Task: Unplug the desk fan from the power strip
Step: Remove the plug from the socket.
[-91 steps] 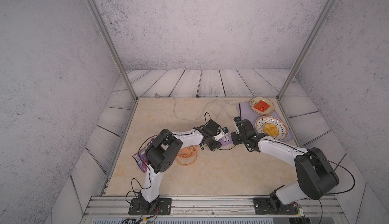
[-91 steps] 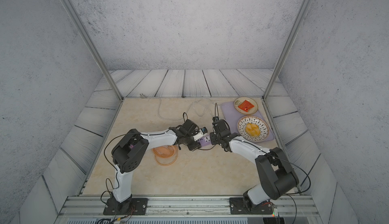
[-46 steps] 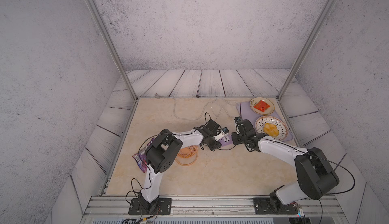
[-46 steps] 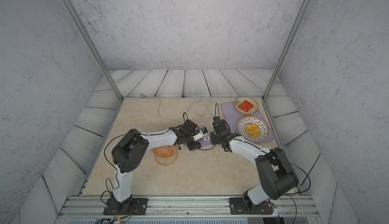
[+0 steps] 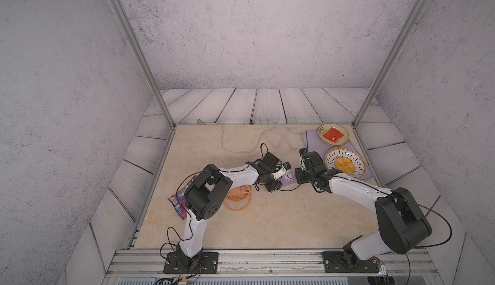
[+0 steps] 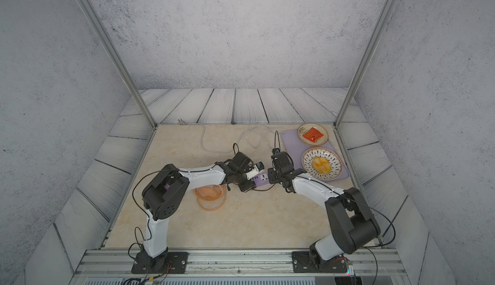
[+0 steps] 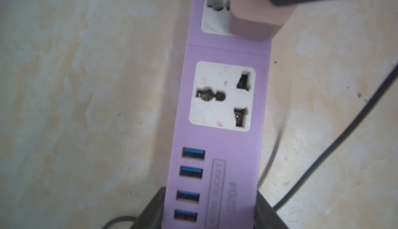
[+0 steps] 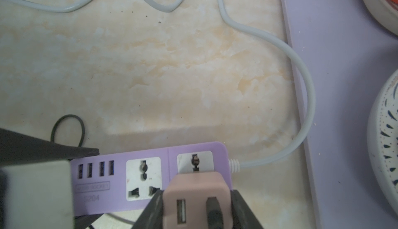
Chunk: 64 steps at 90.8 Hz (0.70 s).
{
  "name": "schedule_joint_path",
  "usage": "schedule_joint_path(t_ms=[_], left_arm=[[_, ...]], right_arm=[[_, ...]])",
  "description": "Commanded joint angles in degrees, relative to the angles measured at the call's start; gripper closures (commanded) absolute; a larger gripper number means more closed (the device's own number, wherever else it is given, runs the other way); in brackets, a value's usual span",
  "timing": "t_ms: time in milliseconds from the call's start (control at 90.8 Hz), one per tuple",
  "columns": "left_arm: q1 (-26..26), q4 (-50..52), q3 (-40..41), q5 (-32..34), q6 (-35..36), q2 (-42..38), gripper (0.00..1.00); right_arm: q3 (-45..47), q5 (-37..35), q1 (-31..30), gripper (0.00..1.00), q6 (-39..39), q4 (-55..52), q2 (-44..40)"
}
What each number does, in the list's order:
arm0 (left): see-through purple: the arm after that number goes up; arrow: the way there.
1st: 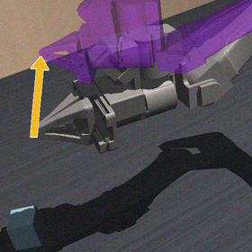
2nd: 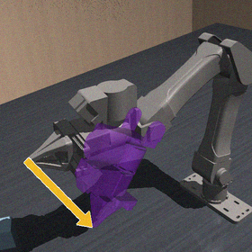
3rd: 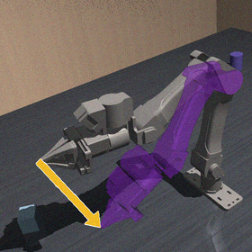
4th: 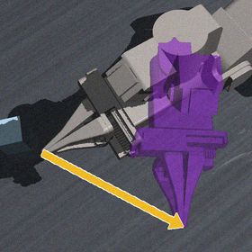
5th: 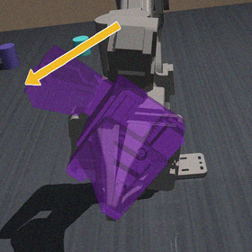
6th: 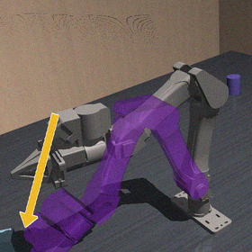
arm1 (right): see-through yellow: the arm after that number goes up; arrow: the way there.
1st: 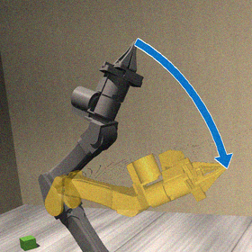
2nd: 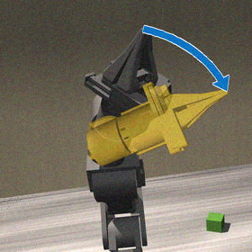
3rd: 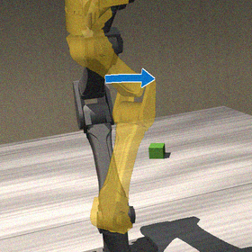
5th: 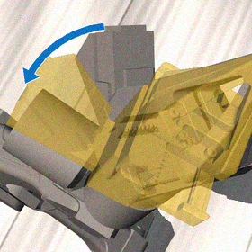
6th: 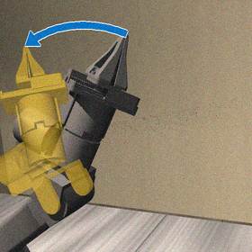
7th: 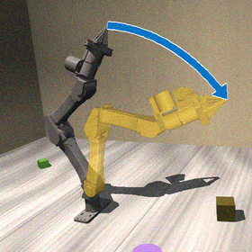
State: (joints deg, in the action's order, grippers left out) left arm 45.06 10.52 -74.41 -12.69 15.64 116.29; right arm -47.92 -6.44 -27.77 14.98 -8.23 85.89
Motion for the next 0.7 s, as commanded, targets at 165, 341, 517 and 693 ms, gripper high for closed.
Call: schedule_joint_path(t_ms=[165, 341, 517, 693], left_arm=[[-0.3, 0.3, -0.7, 1.3, -3.3, 0.4, 1.0], [-0.2, 0.6, -0.3, 1.5, -3.0, 0.3, 1.0], [-0.2, 0.8, 0.5, 2.0, -2.4, 0.0, 1.0], [-0.2, 0.8, 0.2, 2.1, -2.4, 0.1, 1.0]], right_arm=[[-0.7, 4.8, -2.9, 0.83, 0.4, -0.6, -1.8], [-0.6, 4.0, -1.9, 0.84, 3.2, -0.8, -1.6], [0.4, 7.1, 2.2, 0.85, 6.6, -0.5, -1.3], [-0.1, 7.1, 2.5, 0.85, 7.1, -1.2, -0.1]])
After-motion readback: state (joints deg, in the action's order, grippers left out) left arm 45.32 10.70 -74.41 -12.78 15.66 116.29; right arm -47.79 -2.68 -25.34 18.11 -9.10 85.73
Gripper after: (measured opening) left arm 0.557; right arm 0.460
